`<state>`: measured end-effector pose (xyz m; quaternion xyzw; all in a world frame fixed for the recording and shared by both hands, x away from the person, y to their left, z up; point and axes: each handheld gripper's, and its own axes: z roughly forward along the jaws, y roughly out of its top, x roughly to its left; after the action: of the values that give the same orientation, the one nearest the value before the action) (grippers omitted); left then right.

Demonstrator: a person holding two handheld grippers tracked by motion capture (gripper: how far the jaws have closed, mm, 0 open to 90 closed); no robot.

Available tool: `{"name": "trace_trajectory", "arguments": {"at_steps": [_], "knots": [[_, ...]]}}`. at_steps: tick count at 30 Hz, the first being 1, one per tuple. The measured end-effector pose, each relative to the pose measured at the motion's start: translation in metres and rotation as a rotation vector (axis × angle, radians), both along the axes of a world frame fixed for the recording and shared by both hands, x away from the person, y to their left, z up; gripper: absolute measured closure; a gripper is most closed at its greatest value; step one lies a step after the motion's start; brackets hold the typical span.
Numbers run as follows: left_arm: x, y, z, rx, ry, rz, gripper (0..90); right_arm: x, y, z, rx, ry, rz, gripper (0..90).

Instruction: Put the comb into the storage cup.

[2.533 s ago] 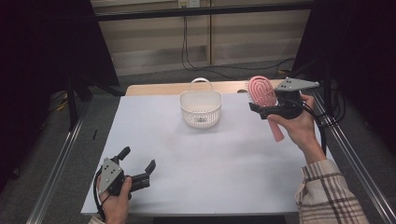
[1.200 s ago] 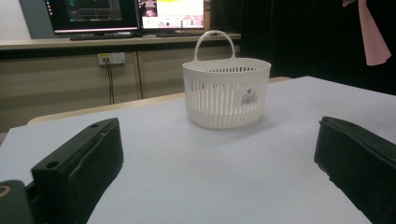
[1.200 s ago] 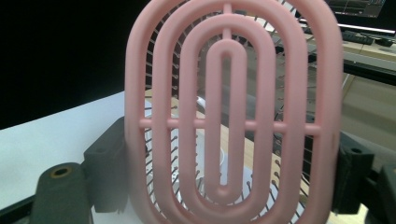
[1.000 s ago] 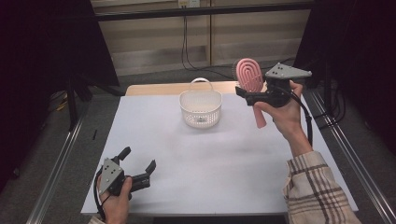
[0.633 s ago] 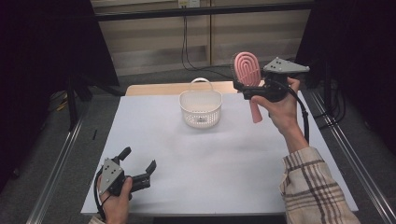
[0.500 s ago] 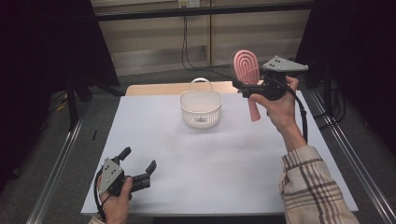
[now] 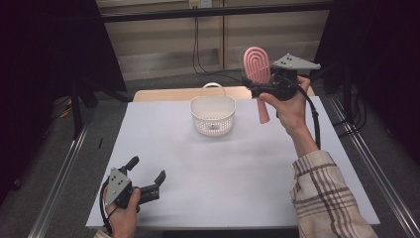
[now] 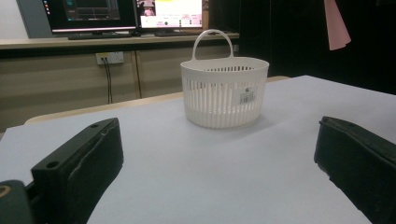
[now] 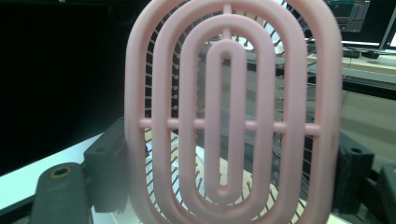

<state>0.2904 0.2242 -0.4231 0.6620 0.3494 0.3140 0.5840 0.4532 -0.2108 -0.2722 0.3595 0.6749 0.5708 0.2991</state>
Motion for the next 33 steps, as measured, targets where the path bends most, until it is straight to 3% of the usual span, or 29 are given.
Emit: {"name": "trace_trajectory", "arguments": {"at_steps": [12,33], "knots": [[-0.001,0.0,0.0,-0.01,0.003,-0.006,1.3,0.014,0.021,0.001,0.022,-0.008,0.007,19.8],[-0.001,0.0,0.0,-0.016,0.008,-0.007,1.3,0.036,0.036,0.001,0.049,-0.01,-0.003,19.8]]}}
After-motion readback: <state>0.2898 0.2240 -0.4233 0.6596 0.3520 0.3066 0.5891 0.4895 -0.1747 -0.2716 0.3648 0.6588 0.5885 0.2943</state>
